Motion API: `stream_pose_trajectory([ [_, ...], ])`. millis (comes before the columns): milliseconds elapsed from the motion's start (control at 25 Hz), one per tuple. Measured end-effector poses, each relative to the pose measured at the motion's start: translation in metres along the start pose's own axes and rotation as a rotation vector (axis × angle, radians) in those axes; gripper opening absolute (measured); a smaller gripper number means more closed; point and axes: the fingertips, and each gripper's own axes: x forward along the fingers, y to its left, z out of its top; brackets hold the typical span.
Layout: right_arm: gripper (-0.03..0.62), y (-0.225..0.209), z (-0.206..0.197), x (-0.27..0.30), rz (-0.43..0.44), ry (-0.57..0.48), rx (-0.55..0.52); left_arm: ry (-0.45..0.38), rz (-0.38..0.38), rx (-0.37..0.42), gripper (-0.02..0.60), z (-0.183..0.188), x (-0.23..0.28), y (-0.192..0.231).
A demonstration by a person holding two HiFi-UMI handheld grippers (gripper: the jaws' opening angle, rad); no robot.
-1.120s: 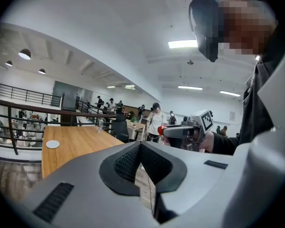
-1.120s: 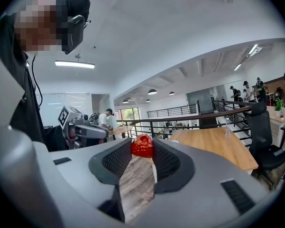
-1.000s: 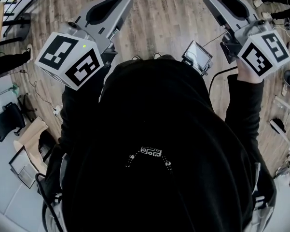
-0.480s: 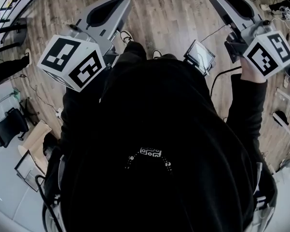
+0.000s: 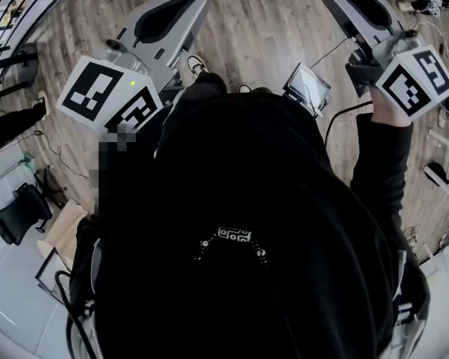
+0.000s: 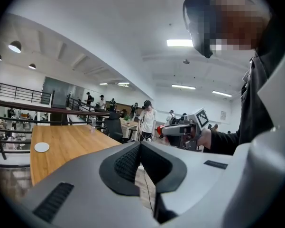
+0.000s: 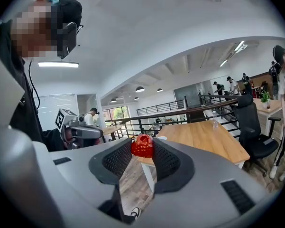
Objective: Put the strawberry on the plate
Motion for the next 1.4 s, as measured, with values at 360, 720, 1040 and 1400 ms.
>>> stream_pose_trajectory([
  [360, 0.146, 0.004, 0.024, 0.055, -0.01, 0.02, -0.034, -0.007, -0.062, -0.019, 0.0, 0.01, 0.003, 0.047],
  [720, 0.146, 0.007, 0.075, 0.088, -0.099, 0.013, -0.08, -0.052, -0.081, -0.006, 0.0, 0.042, -0.015, 0.105],
  [1040, 0.146, 0.02, 0.102, 0.126, -0.123, -0.021, -0.139, -0.077, -0.081, -0.01, 0.0, 0.039, -0.033, 0.152],
  [1400, 0.146, 0.027, 0.117, 0.193, -0.084, -0.004, -0.153, -0.102, -0.064, -0.023, 0.0, 0.045, -0.042, 0.211],
])
